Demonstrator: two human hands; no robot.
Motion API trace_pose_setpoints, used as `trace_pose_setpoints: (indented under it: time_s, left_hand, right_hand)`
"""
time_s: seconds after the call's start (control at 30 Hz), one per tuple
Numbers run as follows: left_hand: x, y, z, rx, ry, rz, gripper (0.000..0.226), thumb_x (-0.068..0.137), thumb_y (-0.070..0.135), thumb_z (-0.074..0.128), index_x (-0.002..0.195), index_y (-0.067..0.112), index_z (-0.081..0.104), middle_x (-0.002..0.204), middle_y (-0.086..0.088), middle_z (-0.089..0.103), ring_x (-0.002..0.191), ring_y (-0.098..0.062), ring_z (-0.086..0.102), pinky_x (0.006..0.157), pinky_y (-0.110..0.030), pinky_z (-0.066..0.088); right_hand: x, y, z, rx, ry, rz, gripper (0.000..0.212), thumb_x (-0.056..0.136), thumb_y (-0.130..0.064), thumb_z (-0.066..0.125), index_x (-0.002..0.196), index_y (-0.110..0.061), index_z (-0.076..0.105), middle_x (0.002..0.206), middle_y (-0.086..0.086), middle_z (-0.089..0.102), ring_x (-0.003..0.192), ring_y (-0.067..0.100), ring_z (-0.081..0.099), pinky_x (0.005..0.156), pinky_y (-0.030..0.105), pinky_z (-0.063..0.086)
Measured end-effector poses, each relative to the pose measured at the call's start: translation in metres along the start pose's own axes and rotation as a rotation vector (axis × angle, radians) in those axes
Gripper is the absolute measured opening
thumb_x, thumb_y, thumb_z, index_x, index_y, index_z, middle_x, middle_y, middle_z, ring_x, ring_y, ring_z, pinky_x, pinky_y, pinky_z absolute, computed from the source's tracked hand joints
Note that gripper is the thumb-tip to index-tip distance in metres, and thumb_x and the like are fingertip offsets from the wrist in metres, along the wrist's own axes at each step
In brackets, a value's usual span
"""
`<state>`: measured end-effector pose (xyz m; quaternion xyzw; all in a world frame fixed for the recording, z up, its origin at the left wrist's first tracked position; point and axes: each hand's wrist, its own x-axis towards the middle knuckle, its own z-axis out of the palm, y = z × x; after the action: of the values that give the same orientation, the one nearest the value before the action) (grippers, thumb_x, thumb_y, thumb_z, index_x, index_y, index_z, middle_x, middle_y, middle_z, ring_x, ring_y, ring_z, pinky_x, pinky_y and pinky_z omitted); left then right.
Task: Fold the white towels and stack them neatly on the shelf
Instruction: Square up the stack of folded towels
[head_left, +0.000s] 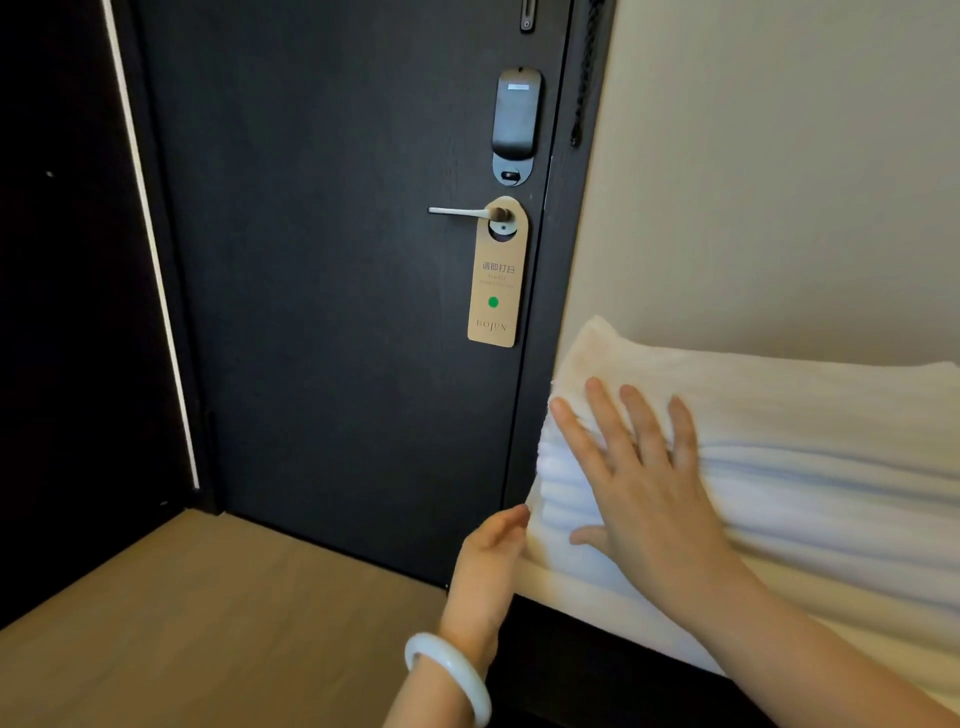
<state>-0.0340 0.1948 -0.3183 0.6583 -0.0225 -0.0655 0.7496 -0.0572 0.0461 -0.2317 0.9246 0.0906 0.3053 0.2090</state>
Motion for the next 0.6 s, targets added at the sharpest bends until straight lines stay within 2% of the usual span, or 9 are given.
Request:
trace_pose_setpoints:
  time_s: [0.07, 0.23, 0.4, 0.53, 0.6]
  left_hand:
    - [0.002, 0.006, 0.001, 0.063, 0.051, 0.071, 0.030, 0.100, 0.020, 0.045, 0.121, 0.031, 0.064, 0.118, 0.014, 0.067, 0.114, -0.003, 0.058, 0.103, -0.031, 0.045]
    - [0.008, 0.025, 0.011, 0.140, 0.041, 0.161, 0.018, 0.097, 0.024, 0.055, 0.107, 0.030, 0.069, 0.101, 0.016, 0.071, 0.097, 0.003, 0.063, 0.078, -0.015, 0.045]
    - [0.012, 0.024, 0.010, 0.165, 0.077, 0.155, 0.021, 0.093, 0.009, 0.059, 0.103, 0.024, 0.070, 0.096, 0.008, 0.073, 0.093, -0.003, 0.066, 0.074, -0.014, 0.047]
    - [0.014, 0.022, 0.006, 0.183, 0.077, 0.113, 0.024, 0.092, 0.008, 0.061, 0.107, 0.025, 0.066, 0.096, -0.005, 0.070, 0.094, -0.014, 0.064, 0.073, -0.018, 0.043]
    - [0.015, 0.021, 0.005, 0.149, 0.074, 0.110, 0.023, 0.091, 0.007, 0.063, 0.106, 0.025, 0.066, 0.093, -0.006, 0.070, 0.093, -0.016, 0.065, 0.074, -0.020, 0.043]
  right_hand:
    - [0.004, 0.002, 0.003, 0.001, 0.041, 0.021, 0.140, 0.050, -0.064, 0.086, 0.158, -0.019, 0.008, 0.155, 0.019, 0.030, 0.135, 0.046, 0.036, 0.113, 0.065, 0.020]
    - [0.013, -0.004, 0.010, -0.008, 0.070, 0.078, 0.131, 0.060, -0.059, 0.083, 0.158, -0.018, 0.006, 0.153, 0.014, 0.033, 0.132, 0.040, 0.039, 0.110, 0.058, 0.025]
    - [0.005, -0.006, 0.018, 0.002, 0.114, 0.053, 0.130, 0.063, -0.057, 0.082, 0.158, -0.016, 0.004, 0.154, 0.012, 0.031, 0.133, 0.039, 0.040, 0.110, 0.056, 0.027]
    - [0.018, 0.001, 0.002, 0.043, 0.172, 0.112, 0.127, 0.059, -0.048, 0.086, 0.156, -0.014, 0.012, 0.146, 0.012, 0.039, 0.121, 0.039, 0.047, 0.100, 0.055, 0.033]
    - [0.025, 0.003, -0.003, 0.068, 0.177, 0.145, 0.125, 0.059, -0.045, 0.087, 0.156, -0.014, 0.014, 0.144, 0.012, 0.041, 0.118, 0.039, 0.048, 0.097, 0.055, 0.033]
